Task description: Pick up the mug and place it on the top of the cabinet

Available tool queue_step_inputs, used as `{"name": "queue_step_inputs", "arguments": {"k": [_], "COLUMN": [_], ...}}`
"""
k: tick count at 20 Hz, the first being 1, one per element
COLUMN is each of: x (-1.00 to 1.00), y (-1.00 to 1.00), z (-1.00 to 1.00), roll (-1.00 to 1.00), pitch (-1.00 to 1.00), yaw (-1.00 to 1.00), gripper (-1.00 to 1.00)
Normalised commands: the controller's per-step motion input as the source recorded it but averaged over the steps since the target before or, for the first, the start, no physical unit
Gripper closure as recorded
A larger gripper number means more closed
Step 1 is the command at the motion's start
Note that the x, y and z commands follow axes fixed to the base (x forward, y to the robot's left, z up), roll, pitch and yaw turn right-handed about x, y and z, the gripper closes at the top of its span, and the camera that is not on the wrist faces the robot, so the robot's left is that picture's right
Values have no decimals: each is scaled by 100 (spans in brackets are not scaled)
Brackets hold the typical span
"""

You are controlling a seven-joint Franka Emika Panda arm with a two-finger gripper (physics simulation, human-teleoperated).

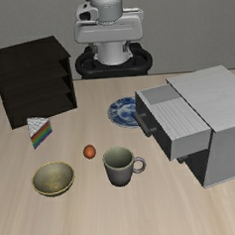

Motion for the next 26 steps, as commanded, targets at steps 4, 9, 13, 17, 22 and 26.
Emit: {"name": "queue_step_inputs", "arguments": {"k": [4,9,13,17,22,26], "x": [100,100,100,100,60,0], "y": [0,0,0,0,-40,-25], "z": [0,0,0,0,0,-75], "roll": [0,0,0,0,0,0], "pitch": [0,0,0,0,0,0], "yaw": [0,0,0,0,0,0], "gripper": [-100,-100,-100,-100,-100,-100]}}
